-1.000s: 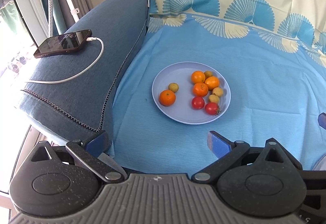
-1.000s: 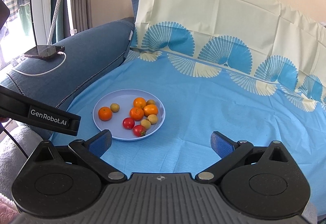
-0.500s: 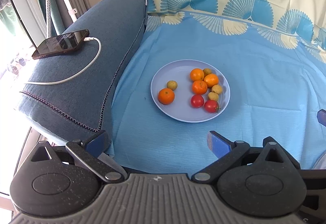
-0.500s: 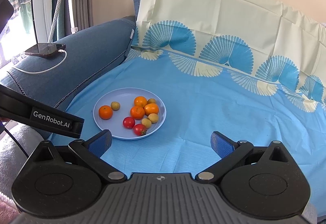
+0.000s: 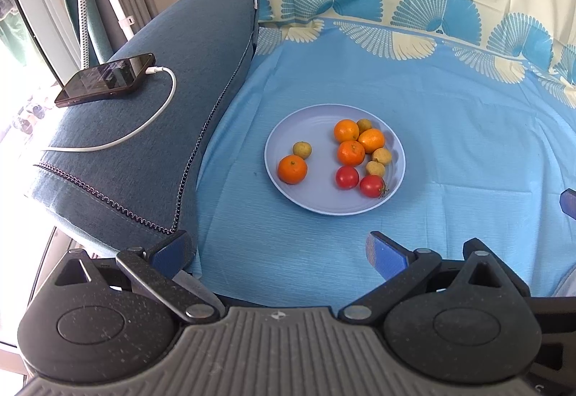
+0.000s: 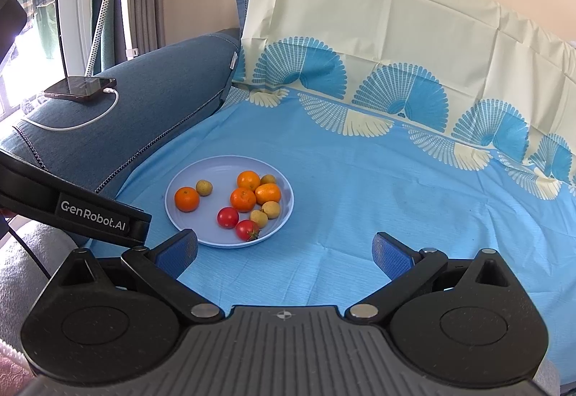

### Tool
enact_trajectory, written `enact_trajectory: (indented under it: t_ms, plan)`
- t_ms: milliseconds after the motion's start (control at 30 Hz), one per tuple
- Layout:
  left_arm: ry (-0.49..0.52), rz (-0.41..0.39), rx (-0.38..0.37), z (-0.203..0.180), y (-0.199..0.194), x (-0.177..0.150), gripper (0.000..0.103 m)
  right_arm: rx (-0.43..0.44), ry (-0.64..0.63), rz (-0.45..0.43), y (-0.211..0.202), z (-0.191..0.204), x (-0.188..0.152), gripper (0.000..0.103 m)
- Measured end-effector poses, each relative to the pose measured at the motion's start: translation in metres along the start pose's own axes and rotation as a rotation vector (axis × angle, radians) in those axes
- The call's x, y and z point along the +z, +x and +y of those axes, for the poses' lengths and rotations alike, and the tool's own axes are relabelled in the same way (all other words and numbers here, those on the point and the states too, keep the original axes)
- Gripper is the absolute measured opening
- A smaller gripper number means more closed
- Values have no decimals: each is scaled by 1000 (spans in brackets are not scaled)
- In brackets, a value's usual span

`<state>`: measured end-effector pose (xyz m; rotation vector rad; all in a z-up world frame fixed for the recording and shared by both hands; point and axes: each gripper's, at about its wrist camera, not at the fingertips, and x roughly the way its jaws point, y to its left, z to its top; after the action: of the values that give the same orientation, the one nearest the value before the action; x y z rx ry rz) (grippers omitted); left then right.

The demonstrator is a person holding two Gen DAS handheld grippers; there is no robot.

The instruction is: Organize fruits

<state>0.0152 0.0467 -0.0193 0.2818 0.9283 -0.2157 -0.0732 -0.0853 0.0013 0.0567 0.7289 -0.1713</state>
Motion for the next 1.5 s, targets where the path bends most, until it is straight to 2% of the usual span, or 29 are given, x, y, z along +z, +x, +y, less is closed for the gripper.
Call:
enact_trajectory:
  t_ms: [1500]
  plan:
    - [2,15,3,0,2,0,103,-2,0,1,0,1,0,102]
